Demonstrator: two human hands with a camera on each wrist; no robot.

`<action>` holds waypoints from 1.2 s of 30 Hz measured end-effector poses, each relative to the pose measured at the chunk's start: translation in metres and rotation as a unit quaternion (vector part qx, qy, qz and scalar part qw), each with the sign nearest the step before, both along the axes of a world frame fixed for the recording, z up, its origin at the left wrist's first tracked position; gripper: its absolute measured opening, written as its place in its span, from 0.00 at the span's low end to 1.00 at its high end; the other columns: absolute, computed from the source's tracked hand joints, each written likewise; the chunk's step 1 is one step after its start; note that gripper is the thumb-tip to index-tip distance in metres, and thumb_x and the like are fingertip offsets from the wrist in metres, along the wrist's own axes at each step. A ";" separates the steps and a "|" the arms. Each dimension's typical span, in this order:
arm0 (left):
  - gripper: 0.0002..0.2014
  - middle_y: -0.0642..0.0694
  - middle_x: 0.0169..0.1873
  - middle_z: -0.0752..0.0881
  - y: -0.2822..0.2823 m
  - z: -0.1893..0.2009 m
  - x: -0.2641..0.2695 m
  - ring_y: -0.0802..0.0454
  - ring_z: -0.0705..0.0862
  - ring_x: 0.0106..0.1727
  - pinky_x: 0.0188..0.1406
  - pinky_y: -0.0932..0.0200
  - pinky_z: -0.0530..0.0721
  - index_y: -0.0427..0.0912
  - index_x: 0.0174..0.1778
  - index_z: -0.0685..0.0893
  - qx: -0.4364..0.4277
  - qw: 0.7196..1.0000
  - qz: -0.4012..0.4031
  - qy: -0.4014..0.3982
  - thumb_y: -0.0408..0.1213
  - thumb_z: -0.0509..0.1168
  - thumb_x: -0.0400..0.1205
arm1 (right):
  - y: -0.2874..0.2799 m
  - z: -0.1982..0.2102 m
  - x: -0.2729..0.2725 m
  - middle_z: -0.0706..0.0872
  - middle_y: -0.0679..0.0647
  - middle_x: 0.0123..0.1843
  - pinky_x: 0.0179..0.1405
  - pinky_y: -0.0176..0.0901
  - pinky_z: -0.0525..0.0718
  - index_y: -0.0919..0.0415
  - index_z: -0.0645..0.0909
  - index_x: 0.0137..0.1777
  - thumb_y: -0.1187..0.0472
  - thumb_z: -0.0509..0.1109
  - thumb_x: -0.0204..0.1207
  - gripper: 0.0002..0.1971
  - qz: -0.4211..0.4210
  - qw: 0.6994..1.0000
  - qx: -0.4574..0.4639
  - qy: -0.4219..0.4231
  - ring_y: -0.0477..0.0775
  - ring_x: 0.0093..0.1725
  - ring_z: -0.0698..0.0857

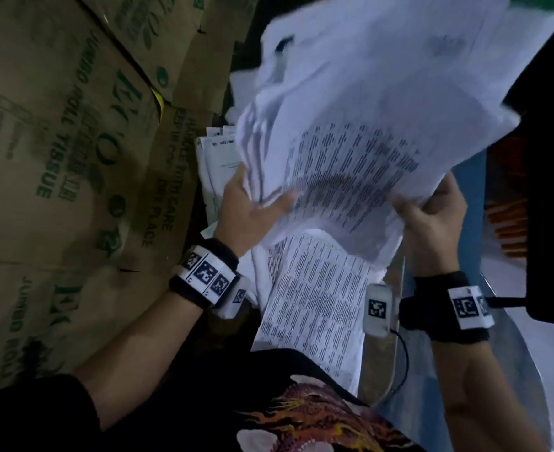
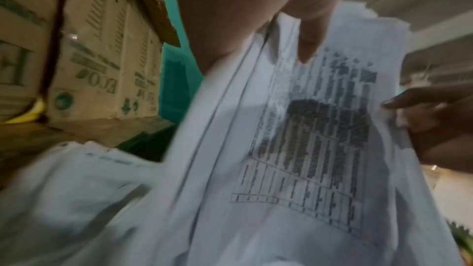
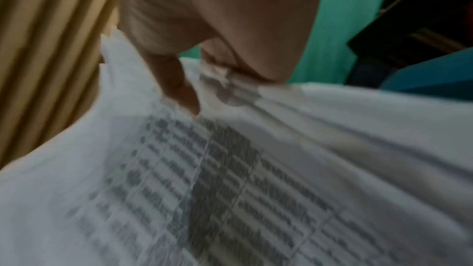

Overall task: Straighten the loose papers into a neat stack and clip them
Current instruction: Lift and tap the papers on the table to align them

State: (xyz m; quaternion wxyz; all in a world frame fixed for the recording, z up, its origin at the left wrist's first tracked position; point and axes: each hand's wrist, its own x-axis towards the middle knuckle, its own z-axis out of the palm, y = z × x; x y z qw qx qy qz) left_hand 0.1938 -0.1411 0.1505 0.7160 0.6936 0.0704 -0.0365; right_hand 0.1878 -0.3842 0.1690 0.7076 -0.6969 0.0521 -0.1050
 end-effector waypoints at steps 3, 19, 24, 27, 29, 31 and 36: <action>0.30 0.56 0.55 0.88 0.007 -0.023 -0.007 0.61 0.85 0.57 0.61 0.53 0.85 0.63 0.59 0.80 0.073 0.997 -0.027 0.024 0.48 0.82 0.63 | -0.007 -0.038 -0.017 0.89 0.47 0.45 0.43 0.39 0.85 0.56 0.78 0.53 0.79 0.66 0.61 0.23 0.001 0.994 -0.001 0.107 0.47 0.45 0.87; 0.20 0.46 0.60 0.86 -0.011 -0.035 -0.020 0.55 0.88 0.55 0.61 0.53 0.85 0.44 0.63 0.81 0.084 0.983 -0.117 0.117 0.38 0.75 0.75 | -0.027 -0.039 -0.072 0.89 0.61 0.56 0.57 0.48 0.86 0.69 0.80 0.64 0.75 0.69 0.73 0.19 -0.013 0.979 -0.073 0.191 0.55 0.56 0.89; 0.23 0.43 0.62 0.80 -0.028 -0.098 -0.060 0.40 0.80 0.64 0.67 0.46 0.80 0.44 0.62 0.80 0.246 0.908 -0.244 0.234 0.49 0.74 0.75 | -0.025 -0.106 -0.135 0.89 0.59 0.53 0.56 0.52 0.85 0.69 0.80 0.64 0.79 0.68 0.74 0.19 -0.049 0.920 -0.114 0.372 0.58 0.53 0.88; 0.28 0.41 0.75 0.56 -0.038 -0.114 -0.072 0.30 0.59 0.75 0.78 0.40 0.61 0.51 0.74 0.69 0.369 0.844 -0.283 0.266 0.45 0.69 0.78 | -0.028 -0.150 -0.157 0.88 0.64 0.57 0.61 0.61 0.84 0.69 0.80 0.65 0.73 0.72 0.72 0.21 -0.052 0.879 -0.187 0.434 0.64 0.58 0.86; 0.31 0.38 0.78 0.49 -0.044 -0.113 -0.079 0.27 0.54 0.77 0.80 0.40 0.58 0.50 0.77 0.65 0.378 0.840 -0.288 0.261 0.38 0.69 0.78 | -0.028 -0.168 -0.163 0.88 0.65 0.57 0.61 0.63 0.84 0.67 0.80 0.65 0.69 0.75 0.69 0.23 -0.039 0.859 -0.225 0.457 0.66 0.59 0.86; 0.28 0.34 0.77 0.55 -0.047 -0.116 -0.083 0.30 0.61 0.77 0.78 0.47 0.64 0.45 0.74 0.71 0.348 0.863 -0.268 0.249 0.32 0.69 0.77 | -0.023 -0.169 -0.164 0.87 0.65 0.58 0.61 0.61 0.84 0.69 0.79 0.65 0.71 0.75 0.70 0.22 -0.044 0.853 -0.229 0.467 0.64 0.57 0.87; 0.19 0.38 0.59 0.84 -0.043 -0.119 -0.091 0.42 0.84 0.59 0.55 0.58 0.83 0.35 0.66 0.76 0.261 0.908 -0.233 0.229 0.26 0.67 0.78 | -0.011 -0.141 -0.162 0.88 0.62 0.57 0.56 0.43 0.79 0.67 0.81 0.64 0.72 0.73 0.73 0.19 -0.065 0.869 -0.268 0.412 0.58 0.54 0.86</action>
